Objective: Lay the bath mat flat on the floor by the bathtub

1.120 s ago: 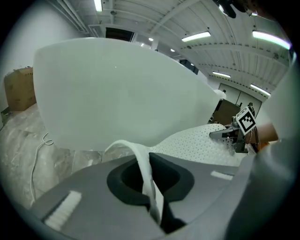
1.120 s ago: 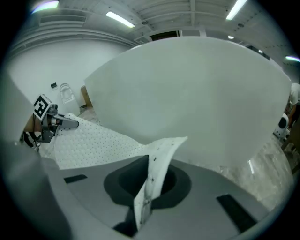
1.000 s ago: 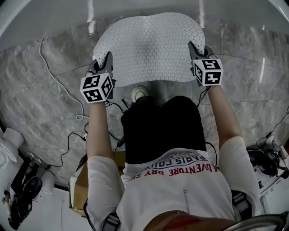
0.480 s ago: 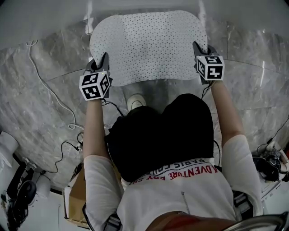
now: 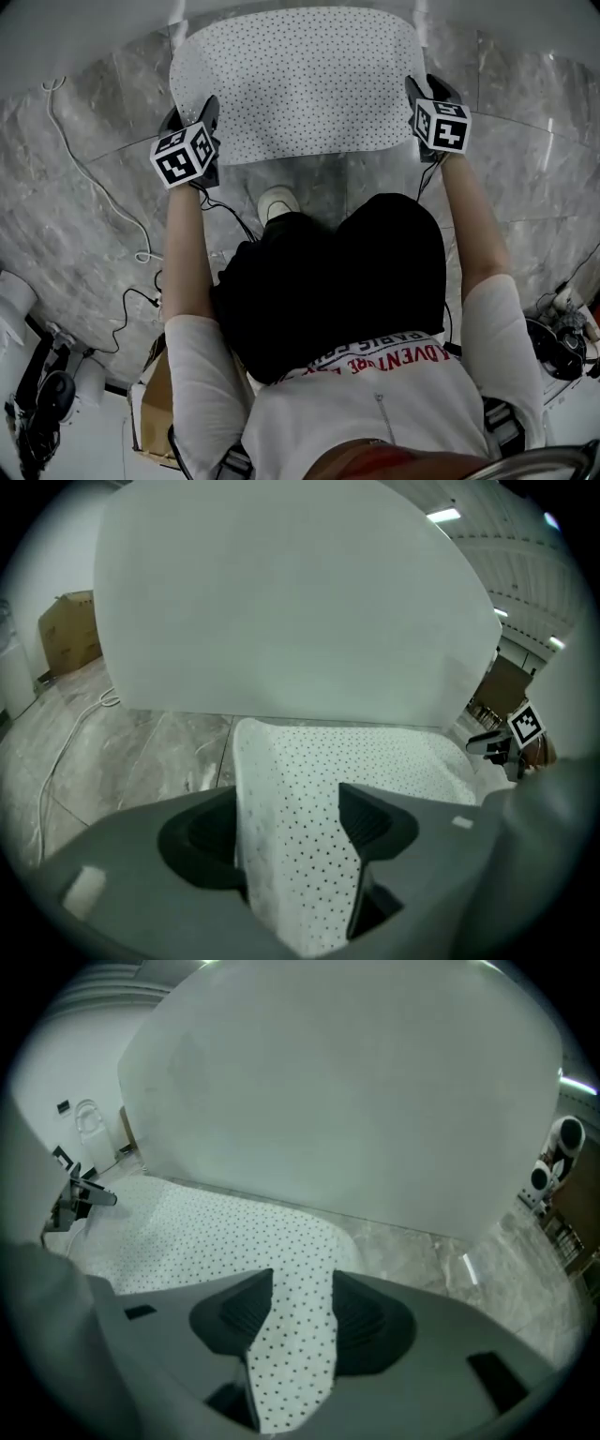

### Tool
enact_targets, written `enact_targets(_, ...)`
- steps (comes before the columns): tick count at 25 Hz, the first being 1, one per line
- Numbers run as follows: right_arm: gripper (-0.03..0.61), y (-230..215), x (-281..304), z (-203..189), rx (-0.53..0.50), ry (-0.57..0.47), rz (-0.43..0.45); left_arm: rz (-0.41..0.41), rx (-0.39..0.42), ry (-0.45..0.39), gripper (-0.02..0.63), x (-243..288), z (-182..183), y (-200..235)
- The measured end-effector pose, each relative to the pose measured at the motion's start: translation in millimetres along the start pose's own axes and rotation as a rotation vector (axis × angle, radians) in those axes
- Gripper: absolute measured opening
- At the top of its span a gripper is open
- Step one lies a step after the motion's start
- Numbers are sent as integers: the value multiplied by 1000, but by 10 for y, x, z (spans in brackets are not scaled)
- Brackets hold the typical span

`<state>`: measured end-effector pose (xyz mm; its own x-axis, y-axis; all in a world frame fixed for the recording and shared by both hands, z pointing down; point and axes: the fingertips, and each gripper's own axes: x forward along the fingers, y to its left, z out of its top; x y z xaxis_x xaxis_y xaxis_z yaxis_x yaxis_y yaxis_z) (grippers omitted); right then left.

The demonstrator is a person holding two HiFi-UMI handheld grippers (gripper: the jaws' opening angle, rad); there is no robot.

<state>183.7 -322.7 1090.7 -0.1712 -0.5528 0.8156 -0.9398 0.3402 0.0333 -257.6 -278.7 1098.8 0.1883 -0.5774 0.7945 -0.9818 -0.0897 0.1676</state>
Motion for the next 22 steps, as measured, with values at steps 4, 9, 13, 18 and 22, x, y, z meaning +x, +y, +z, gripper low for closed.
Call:
enact_targets(4, 221, -66, -66, 96, -10, -44, -64, 64, 15, -41, 400, -73, 9, 88)
enact_targets(9, 221, 34, -106, 191, 14, -56, -37, 53, -5, -42, 408, -174, 125, 63)
enact_targets(13, 151, 167, -269, 366, 25, -68, 10, -34, -28, -39, 322, -338, 330, -139)
enact_targets(18, 21, 342, -762, 807, -11, -93, 28, 5, 0, -62, 28, -847, 805, -264)
enact_targets(22, 12, 545, -1446, 1301, -42, -109, 53, -18, 13, -97, 12, -1526, 1176, -541)
